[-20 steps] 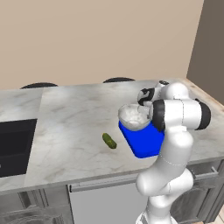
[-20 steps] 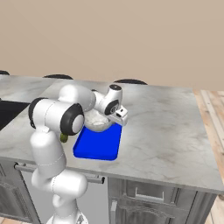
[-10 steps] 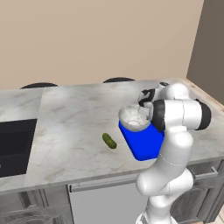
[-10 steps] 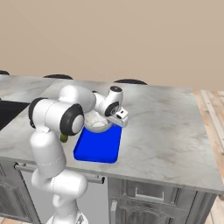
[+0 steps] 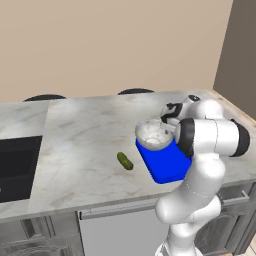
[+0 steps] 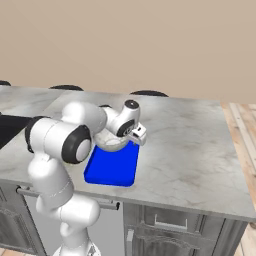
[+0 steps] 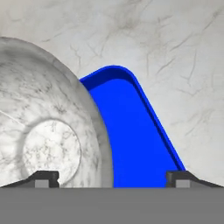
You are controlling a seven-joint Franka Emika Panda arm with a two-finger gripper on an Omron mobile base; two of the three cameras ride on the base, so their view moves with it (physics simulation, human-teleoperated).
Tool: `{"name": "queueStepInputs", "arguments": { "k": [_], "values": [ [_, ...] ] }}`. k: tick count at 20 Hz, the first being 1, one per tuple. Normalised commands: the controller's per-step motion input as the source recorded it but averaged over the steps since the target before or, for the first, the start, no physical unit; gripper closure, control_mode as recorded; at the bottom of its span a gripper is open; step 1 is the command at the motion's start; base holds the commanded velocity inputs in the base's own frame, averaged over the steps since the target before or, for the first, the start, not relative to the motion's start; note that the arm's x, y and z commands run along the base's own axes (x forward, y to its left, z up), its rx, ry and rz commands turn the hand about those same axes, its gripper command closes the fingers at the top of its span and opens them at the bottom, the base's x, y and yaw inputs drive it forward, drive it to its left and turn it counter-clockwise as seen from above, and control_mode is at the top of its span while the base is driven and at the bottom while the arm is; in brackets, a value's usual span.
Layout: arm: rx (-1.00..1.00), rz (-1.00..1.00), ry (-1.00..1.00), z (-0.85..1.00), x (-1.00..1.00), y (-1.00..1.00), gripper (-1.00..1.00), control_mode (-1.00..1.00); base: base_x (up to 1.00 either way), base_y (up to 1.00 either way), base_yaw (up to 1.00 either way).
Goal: Place the two vegetables and bowl onto the tray for setting up a vegetable dip station.
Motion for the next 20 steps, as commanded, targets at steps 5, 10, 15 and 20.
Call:
{"name": "queueStepInputs", "arguments": {
  "k": [5,10,15,20],
  "values": [
    [0.00,0.00,-0.17,0.40,-0.29,0.00,-1.00,-1.00,0.00,0.00,0.00],
    [0.00,0.03,-0.20,0.46,-0.34,0.02,-1.00,-1.00,0.00,0.00,0.00],
    [-0.05,0.09,-0.09,0.46,-0.31,0.16,-1.00,-1.00,0.00,0.00,0.00],
    [-0.12,0.09,0.00,0.49,-0.30,0.19,-1.00,-1.00,0.00,0.00,0.00]
  ]
}}
